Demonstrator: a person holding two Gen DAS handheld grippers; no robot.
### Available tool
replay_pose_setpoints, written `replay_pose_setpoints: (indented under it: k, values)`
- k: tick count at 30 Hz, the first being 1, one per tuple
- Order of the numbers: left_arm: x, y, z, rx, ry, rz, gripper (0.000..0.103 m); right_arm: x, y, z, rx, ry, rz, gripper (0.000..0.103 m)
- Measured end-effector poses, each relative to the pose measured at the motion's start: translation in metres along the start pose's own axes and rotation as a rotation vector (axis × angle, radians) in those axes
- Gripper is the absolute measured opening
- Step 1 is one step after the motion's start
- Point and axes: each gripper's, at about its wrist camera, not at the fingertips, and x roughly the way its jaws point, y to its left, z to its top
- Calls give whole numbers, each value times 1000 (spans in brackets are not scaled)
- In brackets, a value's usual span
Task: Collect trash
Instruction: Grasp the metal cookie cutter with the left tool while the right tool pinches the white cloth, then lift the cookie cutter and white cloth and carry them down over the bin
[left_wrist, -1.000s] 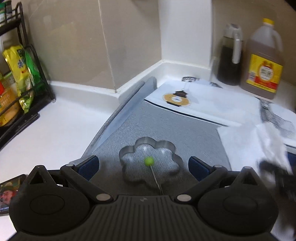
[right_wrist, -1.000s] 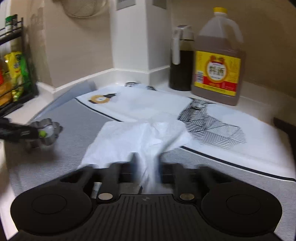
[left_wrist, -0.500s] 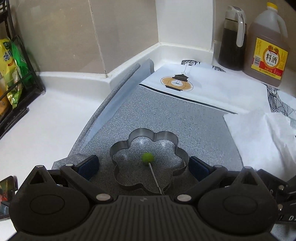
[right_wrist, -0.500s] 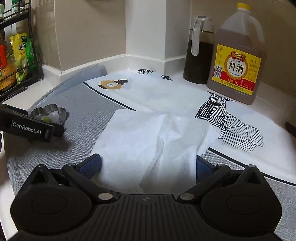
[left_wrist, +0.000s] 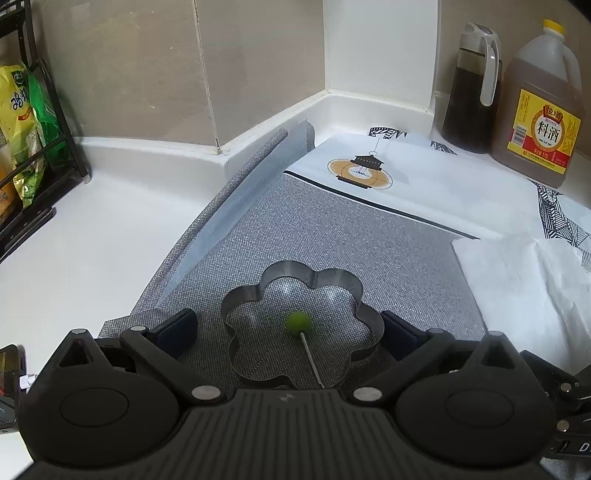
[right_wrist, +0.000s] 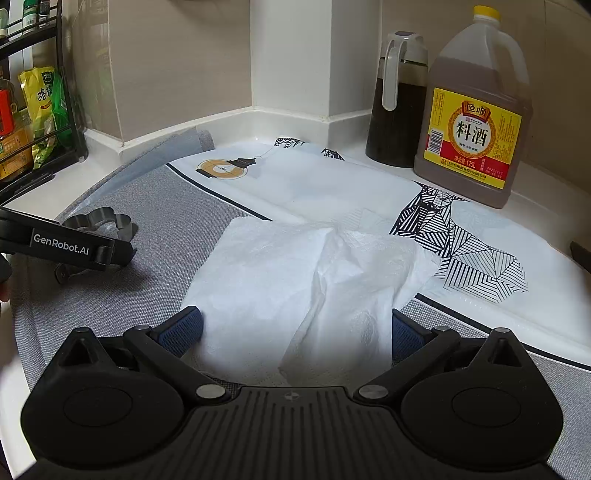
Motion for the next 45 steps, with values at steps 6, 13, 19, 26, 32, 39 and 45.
replay_pose_setpoints:
  k: [6, 13, 19, 26, 32, 39, 45]
  values:
    - [-7, 0, -3, 14, -14, 25, 95, -1, 0, 0, 2, -7, 2, 101]
    - [-36, 2, -4, -12, -85, 21, 84, -13, -15, -2, 106, -85, 107, 4]
    - [-63, -2, -2, -8, -130, -13, 85, -28, -14, -3, 126, -206, 158, 4]
    - [-96, -9, -14, 24, -181, -25, 85, -47, -9, -4, 82, -332, 164, 4]
    - [-139, -6, -34, 20, -203, -2, 85, -67, -5, -8, 63, -434, 197, 4]
    - [-219, 12, -97, 28, -217, 23, 85, -133, -2, -33, 130, -437, 248, 4]
    - [-287, 31, -175, -14, -196, 35, 85, -223, 19, -76, 43, -432, 303, 4]
